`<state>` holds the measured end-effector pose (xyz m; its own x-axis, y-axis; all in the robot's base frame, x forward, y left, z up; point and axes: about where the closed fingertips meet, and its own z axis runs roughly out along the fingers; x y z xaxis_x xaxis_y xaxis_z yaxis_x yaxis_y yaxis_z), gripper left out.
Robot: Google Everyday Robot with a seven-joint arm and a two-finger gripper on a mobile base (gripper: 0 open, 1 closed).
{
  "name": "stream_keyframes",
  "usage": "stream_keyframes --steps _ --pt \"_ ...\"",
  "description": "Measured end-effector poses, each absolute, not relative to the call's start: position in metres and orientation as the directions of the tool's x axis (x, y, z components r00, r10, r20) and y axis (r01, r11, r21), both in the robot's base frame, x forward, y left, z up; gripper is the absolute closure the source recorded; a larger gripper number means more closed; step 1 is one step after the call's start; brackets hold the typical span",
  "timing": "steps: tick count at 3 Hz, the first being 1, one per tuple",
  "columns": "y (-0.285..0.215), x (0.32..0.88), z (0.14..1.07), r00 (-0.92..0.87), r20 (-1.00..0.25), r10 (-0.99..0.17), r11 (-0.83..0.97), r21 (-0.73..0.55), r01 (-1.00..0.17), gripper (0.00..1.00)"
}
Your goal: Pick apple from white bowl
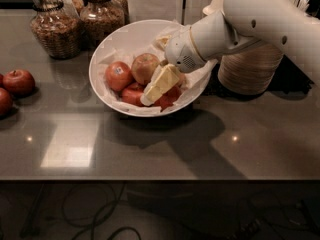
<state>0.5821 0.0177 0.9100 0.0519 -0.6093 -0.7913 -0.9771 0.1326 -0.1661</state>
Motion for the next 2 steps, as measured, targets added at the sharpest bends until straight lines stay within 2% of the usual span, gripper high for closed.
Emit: stream_keyframes --steps 1,2 --pt "0.0264 0.5847 0.9026 0.044 -0.8 -0.598 0.113 -0.139 -0.984 0.0" --pt "0.0299 0.5857 0.8997 0.041 -0.804 -0.593 0.105 -0.128 -0.986 0.04"
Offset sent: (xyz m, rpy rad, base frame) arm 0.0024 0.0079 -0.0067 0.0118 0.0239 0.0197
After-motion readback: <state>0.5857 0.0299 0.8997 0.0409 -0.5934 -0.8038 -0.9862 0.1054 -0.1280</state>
